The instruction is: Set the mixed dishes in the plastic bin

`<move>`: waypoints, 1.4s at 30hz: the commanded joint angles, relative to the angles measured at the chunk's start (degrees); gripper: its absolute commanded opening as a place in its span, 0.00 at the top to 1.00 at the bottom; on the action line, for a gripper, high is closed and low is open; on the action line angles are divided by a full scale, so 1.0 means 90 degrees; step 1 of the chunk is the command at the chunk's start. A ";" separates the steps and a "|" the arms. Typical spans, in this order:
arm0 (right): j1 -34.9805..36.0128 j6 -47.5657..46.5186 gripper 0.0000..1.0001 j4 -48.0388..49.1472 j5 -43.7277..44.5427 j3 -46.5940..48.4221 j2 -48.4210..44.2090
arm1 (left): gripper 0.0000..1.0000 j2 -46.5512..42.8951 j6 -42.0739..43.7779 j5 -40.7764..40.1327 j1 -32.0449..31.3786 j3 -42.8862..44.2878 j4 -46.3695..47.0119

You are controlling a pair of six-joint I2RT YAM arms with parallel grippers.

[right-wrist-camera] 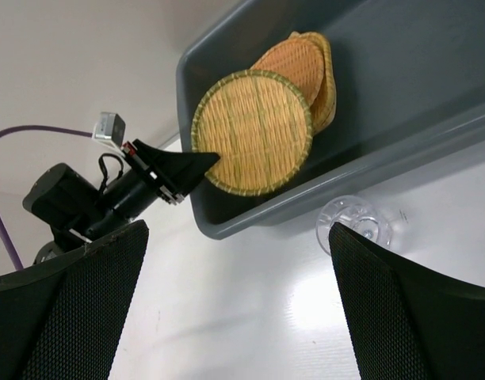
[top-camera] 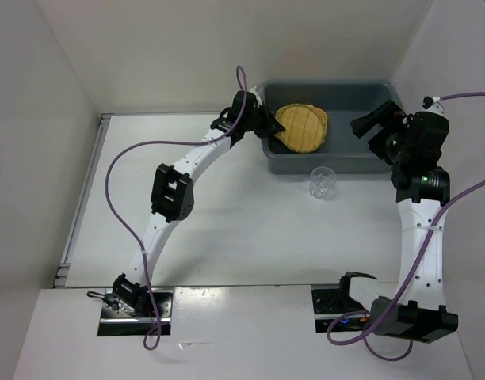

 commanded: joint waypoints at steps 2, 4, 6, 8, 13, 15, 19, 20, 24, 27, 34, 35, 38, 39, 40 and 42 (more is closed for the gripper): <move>-0.0047 0.0009 0.00 -0.0032 -0.0260 -0.0159 -0.0036 | 0.98 0.0225 -0.0328 -0.0590 -0.0026 0.0501 0.0584; -0.0047 0.0009 0.00 -0.0032 -0.0397 -0.0286 -0.0036 | 0.98 0.0294 -0.0406 -0.0930 -0.0026 0.0501 0.0643; -0.0047 0.0067 0.00 -0.0032 -0.0552 -0.0344 -0.0036 | 0.96 0.0363 -0.0484 -0.1215 -0.0026 0.0676 0.0711; -0.0047 0.0067 0.00 -0.0032 -0.0641 -0.0412 -0.0036 | 0.96 0.0480 -0.0543 -0.1565 -0.0026 0.0745 0.0866; 0.0011 0.0067 0.00 -0.0032 -0.0769 -0.0539 -0.0036 | 0.86 0.0733 -0.0485 -0.2211 -0.0085 0.1282 0.0809; 0.0012 0.0067 0.00 -0.0032 -0.0769 -0.0540 -0.0036 | 0.84 0.0734 -0.0339 -0.2445 -0.0153 0.1380 0.0809; 0.0148 0.0009 0.00 -0.0032 -0.0642 -0.0608 0.0022 | 0.73 0.0861 -0.0406 -0.2524 -0.0270 0.1536 0.0867; 0.0207 0.0009 0.00 -0.0032 -0.0564 -0.0608 0.0023 | 0.71 0.0929 -0.0407 -0.2524 -0.0328 0.1536 0.0867; 0.0266 -0.0050 0.00 -0.0032 -0.0505 -0.0550 0.0023 | 0.71 0.0988 -0.0407 -0.2524 -0.0387 0.1536 0.0867; 0.0324 -0.0050 0.00 -0.0032 -0.0505 -0.0550 0.0023 | 0.64 0.0988 -0.0407 -0.2524 -0.0446 0.1536 0.0867; 0.0442 -0.0108 0.00 -0.0032 -0.0388 -0.0550 0.0023 | 0.18 0.0793 -0.0105 -0.2593 -0.0446 0.1868 0.0556; 0.0442 -0.0108 0.00 -0.0032 -0.0388 -0.0550 0.0023 | 0.14 0.0706 -0.0036 -0.2593 -0.0446 0.1946 0.0478; 0.0442 -0.0108 0.00 -0.0032 -0.0388 -0.0550 -0.0036 | 0.11 0.0452 0.0354 -0.2769 -0.0446 0.1947 0.0185; 0.0442 -0.0108 0.00 -0.0032 -0.0388 -0.0550 -0.0036 | 0.08 0.0383 0.0471 -0.2846 -0.0446 0.1947 0.0097; 0.0442 -0.0108 0.00 -0.0032 -0.0388 -0.0550 -0.0036 | 0.08 0.0228 0.0694 -0.2943 -0.0446 0.1879 -0.0068; 0.0442 -0.0108 0.00 0.0026 -0.0388 -0.0608 -0.0094 | 0.07 -0.0045 0.0872 -0.2944 -0.0446 0.1732 -0.0187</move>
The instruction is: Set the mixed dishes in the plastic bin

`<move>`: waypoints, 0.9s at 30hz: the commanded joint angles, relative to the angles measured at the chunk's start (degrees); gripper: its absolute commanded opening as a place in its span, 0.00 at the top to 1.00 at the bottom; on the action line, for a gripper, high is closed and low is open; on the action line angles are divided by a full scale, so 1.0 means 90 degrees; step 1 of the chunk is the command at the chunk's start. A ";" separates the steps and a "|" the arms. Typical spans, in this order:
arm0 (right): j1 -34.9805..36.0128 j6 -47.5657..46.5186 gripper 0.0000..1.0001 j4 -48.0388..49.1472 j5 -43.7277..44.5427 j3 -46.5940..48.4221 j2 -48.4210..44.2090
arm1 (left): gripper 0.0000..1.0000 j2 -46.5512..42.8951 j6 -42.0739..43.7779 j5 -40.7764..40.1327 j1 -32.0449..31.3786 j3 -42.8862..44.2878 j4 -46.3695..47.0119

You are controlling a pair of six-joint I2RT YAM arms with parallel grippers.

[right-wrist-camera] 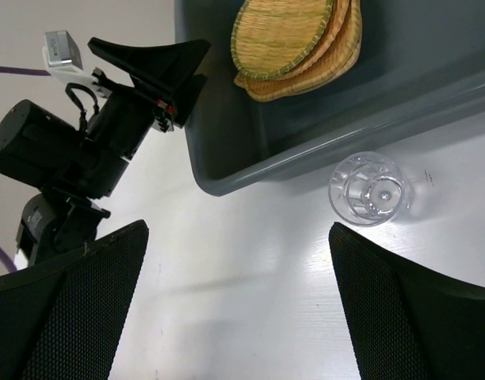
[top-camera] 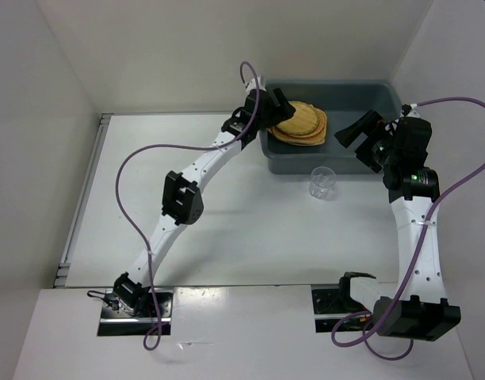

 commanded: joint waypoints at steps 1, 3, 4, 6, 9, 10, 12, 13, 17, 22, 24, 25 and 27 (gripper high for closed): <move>0.0060 -0.0089 0.00 0.0075 0.0081 -0.0028 -0.0136 | 0.07 -0.0943 0.0743 -0.0232 0.0045 -0.0099 -0.0257; 0.0060 -0.0089 0.00 0.0075 0.0081 -0.0028 -0.0194 | 0.06 -0.1148 0.0851 -0.0037 0.0045 -0.0217 -0.0345; 0.0060 -0.0089 0.00 0.0075 0.0081 -0.0028 -0.0194 | 0.06 -0.1381 0.0920 0.0205 0.0045 -0.0275 -0.0423; 0.0060 -0.0089 0.00 0.0075 -0.0074 0.0030 -0.0321 | 0.00 -0.1907 0.1154 0.0373 0.0045 -0.0587 -0.0530; 0.0060 -0.0216 0.00 0.0075 -0.0377 -0.0027 -0.0573 | 0.00 -0.3134 0.1574 0.0307 0.0045 -0.2044 -0.0523; 0.0060 -0.0284 0.00 0.0075 -0.0533 -0.0028 -0.0643 | 0.00 -0.3547 0.1671 0.0199 0.0045 -0.2653 -0.0232; 0.0060 -0.0420 0.00 0.0075 -0.0621 -0.0028 -0.0770 | 0.00 -0.4861 0.1789 -0.0220 0.0045 -0.4019 0.0189; 0.0060 -0.0421 0.00 0.0007 -0.0709 -0.0028 -0.0906 | 0.00 -0.5256 0.1867 -0.0396 0.0045 -0.5196 0.0404; 0.0060 -0.0821 0.00 -0.0345 -0.1002 -0.0154 -0.1258 | 0.00 -0.6801 0.1946 -0.0798 0.0103 -0.6952 0.0231; 0.0060 -0.0900 0.00 -0.0697 -0.0653 -0.0623 -0.1785 | 0.00 -0.8354 0.1878 -0.1013 0.0162 -0.9118 -0.0335; 0.0060 -0.0900 0.00 -0.0852 -0.0223 -0.0827 -0.2166 | 0.00 -0.8987 0.1877 -0.1236 0.0230 -0.9590 -0.0598; 0.0060 -0.0900 0.00 -0.0930 -0.0067 -0.0829 -0.2264 | 0.00 -0.9184 0.1877 -0.1518 0.0230 -0.9766 -0.0745; 0.0060 -0.0958 0.00 -0.1203 0.0429 -0.0887 -0.2488 | 0.00 -0.9690 0.1809 -0.1822 0.0230 -1.0109 -0.1202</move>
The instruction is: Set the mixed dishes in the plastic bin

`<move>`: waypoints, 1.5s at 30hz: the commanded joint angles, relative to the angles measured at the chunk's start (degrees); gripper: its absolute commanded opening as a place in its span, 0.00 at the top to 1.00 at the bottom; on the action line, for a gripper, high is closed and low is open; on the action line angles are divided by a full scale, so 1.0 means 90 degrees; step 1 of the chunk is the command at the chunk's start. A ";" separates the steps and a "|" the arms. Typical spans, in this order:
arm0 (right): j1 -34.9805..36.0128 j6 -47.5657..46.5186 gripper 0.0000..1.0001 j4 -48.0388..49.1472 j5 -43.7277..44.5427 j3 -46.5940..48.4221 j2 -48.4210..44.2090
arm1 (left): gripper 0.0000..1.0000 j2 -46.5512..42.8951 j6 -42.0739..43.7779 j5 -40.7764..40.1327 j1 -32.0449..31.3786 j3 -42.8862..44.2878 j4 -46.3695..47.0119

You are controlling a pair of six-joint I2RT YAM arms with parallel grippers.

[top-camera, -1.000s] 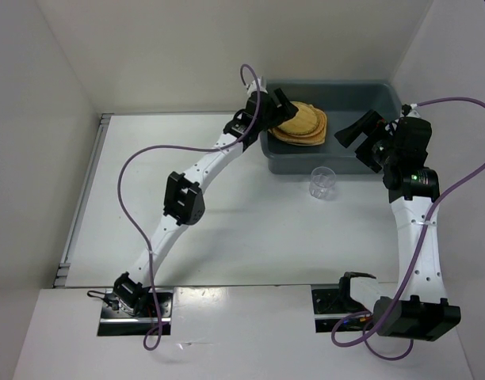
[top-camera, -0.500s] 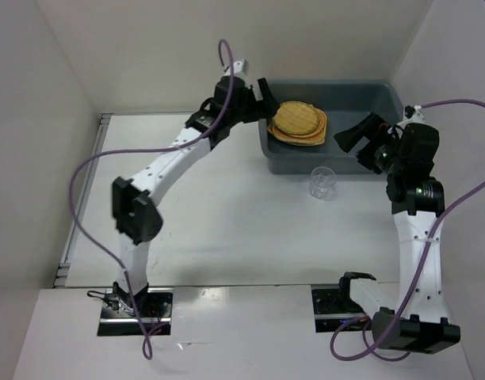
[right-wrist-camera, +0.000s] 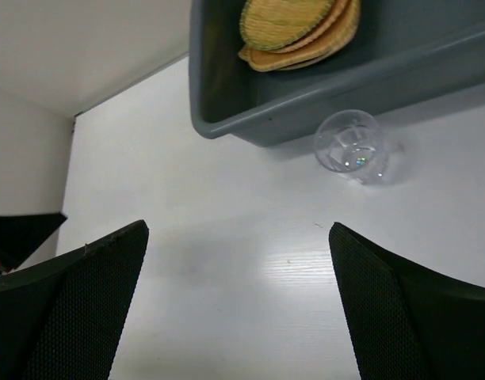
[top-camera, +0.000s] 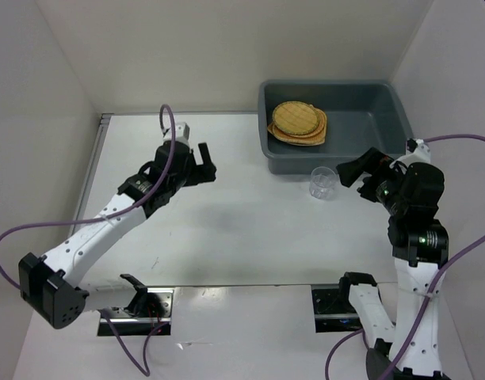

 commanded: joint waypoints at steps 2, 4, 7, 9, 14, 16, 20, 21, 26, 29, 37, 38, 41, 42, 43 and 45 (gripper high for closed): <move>0.0048 -0.0198 0.00 -0.0505 0.0797 -0.0154 -0.0432 | 0.00 -0.0973 0.0097 -0.0789 0.0031 -0.0474 -0.0737; 0.0048 0.0093 0.00 -0.0506 0.0924 -0.0407 -0.0569 | 0.00 -0.1393 0.0097 -0.0857 0.0031 -0.0844 -0.0883; 0.0048 0.0533 0.00 -0.0564 0.1157 -0.1109 -0.0570 | 0.00 -0.1649 -0.0039 -0.0741 0.0031 -0.1312 -0.1040; 0.0048 0.0798 0.04 -0.0564 0.1159 -0.1384 -0.0444 | 0.00 -0.1823 -0.0156 -0.0420 0.0031 -0.1538 -0.1099; -0.0069 0.1471 0.34 -0.0516 0.1803 -0.1297 0.0550 | 0.00 -0.1922 -0.0284 -0.0038 0.0031 -0.1842 -0.0845; -0.0069 0.1744 0.40 -0.0253 0.1745 -0.1482 0.0884 | 0.00 -0.1922 -0.0187 -0.0038 0.0031 -0.1842 -0.0845; -0.0069 0.1882 0.44 0.0509 0.1745 -0.1785 0.1636 | 0.00 -0.2156 -0.0108 -0.0038 0.0031 -0.1900 -0.0786; -0.0069 0.1940 0.44 0.0674 0.1841 -0.1785 0.1889 | 0.00 -0.2282 -0.0108 -0.0038 0.0031 -0.1958 -0.0719; -0.0069 0.1941 0.44 0.1095 0.1901 -0.1785 0.2262 | 0.00 -0.2400 -0.0108 -0.0106 0.0031 -0.2027 -0.0659; -0.0069 0.1941 0.45 0.1398 0.1901 -0.1844 0.2497 | 0.00 -0.2400 -0.0049 -0.0106 0.0031 -0.2086 -0.0592; 0.0253 0.2009 0.48 0.1925 0.1900 -0.1961 0.3297 | 0.00 -0.2283 -0.0049 -0.0106 0.0031 -0.2086 -0.0474; 0.0253 0.2067 0.48 0.1984 0.1901 -0.1903 0.3365 | 0.00 -0.2283 -0.0049 -0.0106 0.0031 -0.2086 -0.0474; 0.0312 0.2068 0.51 0.2053 0.1959 -0.1902 0.3531 | 0.00 -0.2283 -0.0049 -0.0106 0.0031 -0.2086 -0.0474; 0.0312 0.2068 0.51 0.2111 0.1959 -0.1844 0.3648 | 0.00 -0.2283 -0.0049 -0.0106 0.0031 -0.2086 -0.0474; 0.0312 0.2000 0.51 0.2112 0.1959 -0.1844 0.3726 | 0.00 -0.2283 -0.0049 -0.0106 0.0031 -0.2086 -0.0474; 0.0312 0.1999 0.54 0.2170 0.1959 -0.1776 0.3979 | 0.00 -0.2225 -0.0049 -0.0106 0.0031 -0.2145 -0.0474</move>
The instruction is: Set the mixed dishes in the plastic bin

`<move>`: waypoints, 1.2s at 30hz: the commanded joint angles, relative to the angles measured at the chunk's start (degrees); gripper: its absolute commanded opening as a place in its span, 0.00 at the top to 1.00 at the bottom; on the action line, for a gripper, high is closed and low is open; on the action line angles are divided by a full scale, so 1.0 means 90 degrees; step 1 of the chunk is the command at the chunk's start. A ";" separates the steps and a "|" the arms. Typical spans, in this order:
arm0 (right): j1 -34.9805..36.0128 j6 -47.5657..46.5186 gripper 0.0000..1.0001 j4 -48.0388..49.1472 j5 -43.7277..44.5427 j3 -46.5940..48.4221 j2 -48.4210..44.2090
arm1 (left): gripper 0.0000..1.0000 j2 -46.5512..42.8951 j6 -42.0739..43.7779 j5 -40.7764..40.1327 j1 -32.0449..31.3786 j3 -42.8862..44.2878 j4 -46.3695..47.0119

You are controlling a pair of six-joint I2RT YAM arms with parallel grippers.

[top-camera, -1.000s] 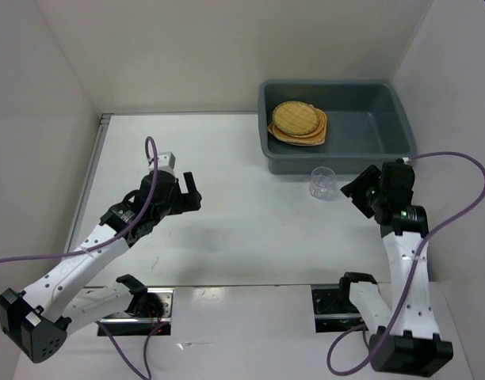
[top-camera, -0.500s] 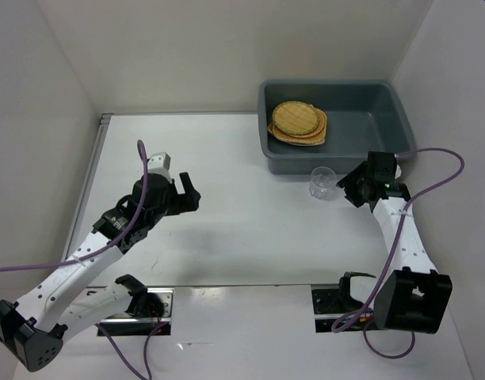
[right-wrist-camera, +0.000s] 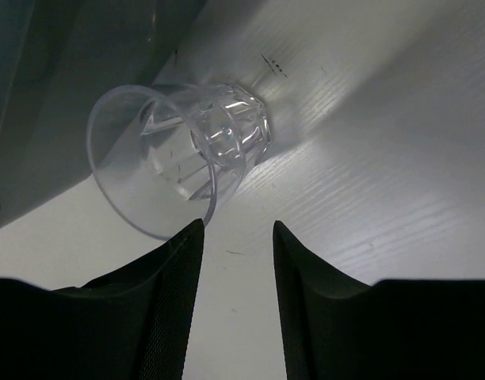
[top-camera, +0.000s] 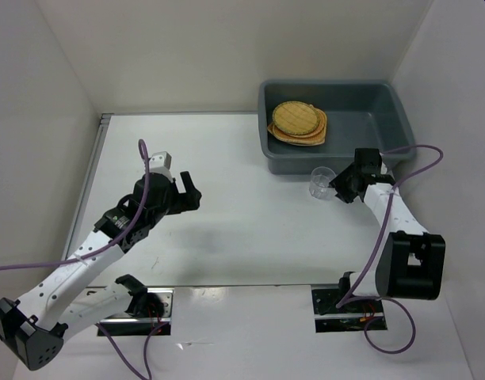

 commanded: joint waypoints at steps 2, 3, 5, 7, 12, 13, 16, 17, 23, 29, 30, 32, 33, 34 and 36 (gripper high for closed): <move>0.0108 0.0005 0.56 0.0478 0.0213 0.0121 0.0399 | 0.00 0.0041 0.0108 -0.0014 0.0021 -0.0092 0.0221; 0.0176 0.0005 0.56 0.0555 0.0213 0.0179 0.0400 | 0.00 0.0041 0.0108 -0.0014 0.0021 -0.0092 0.0279; 0.0254 0.0005 0.56 0.0556 0.0359 0.0180 0.0575 | 0.00 0.0041 0.0050 -0.0014 0.0021 -0.0092 0.0279; 0.0255 0.0005 0.59 0.0624 0.0418 0.0180 0.0653 | 0.00 0.0041 0.0050 -0.0014 0.0021 -0.0092 0.0279; 0.0255 -0.0053 0.64 0.0635 0.0418 0.0180 0.0781 | 0.00 0.0041 -0.0009 -0.0014 0.0021 -0.0151 0.0338; 0.0255 -0.0111 0.64 0.0576 0.0418 0.0180 0.0703 | 0.00 0.0041 -0.0009 -0.0014 0.0021 -0.0151 0.0338; 0.0255 -0.0112 0.64 0.0274 0.0418 0.0335 0.0255 | 0.00 0.0041 -0.0067 -0.0072 0.0021 -0.0151 0.0338; 0.0255 -0.0112 0.64 0.0118 0.0418 0.0442 0.0128 | 0.00 0.0041 -0.0067 -0.0072 0.0021 -0.0151 0.0338; 0.0255 -0.0170 0.60 0.0058 0.0360 0.0794 -0.0011 | 0.00 0.0100 -0.0067 -0.0072 0.0021 -0.0151 0.0397; 0.0255 -0.0170 0.60 0.0380 0.0223 0.0795 0.0673 | 0.00 0.0042 -0.0126 -0.0072 0.0080 -0.0151 0.0397; 0.0255 -0.0170 0.60 0.0380 0.0223 0.0795 0.0731 | 0.00 0.0041 -0.0126 -0.0130 0.0080 -0.0151 0.0397; 0.0255 -0.0170 0.60 0.0380 0.0291 0.0863 0.0828 | 0.00 -0.0017 -0.0126 -0.0131 0.0080 -0.0151 0.0397; 0.0255 -0.0170 0.60 0.0380 0.0291 0.0863 0.0907 | 0.00 -0.0017 -0.0126 -0.0199 0.0080 -0.0151 0.0397; 0.0255 -0.0170 0.60 0.0438 0.0359 0.0863 0.0908 | 0.00 -0.0017 -0.0184 -0.0199 0.0080 -0.0151 0.0338; 0.0255 -0.0170 0.60 0.0497 0.0360 0.0863 0.0976 | 0.00 -0.0017 -0.0184 -0.0199 0.0080 -0.0151 0.0338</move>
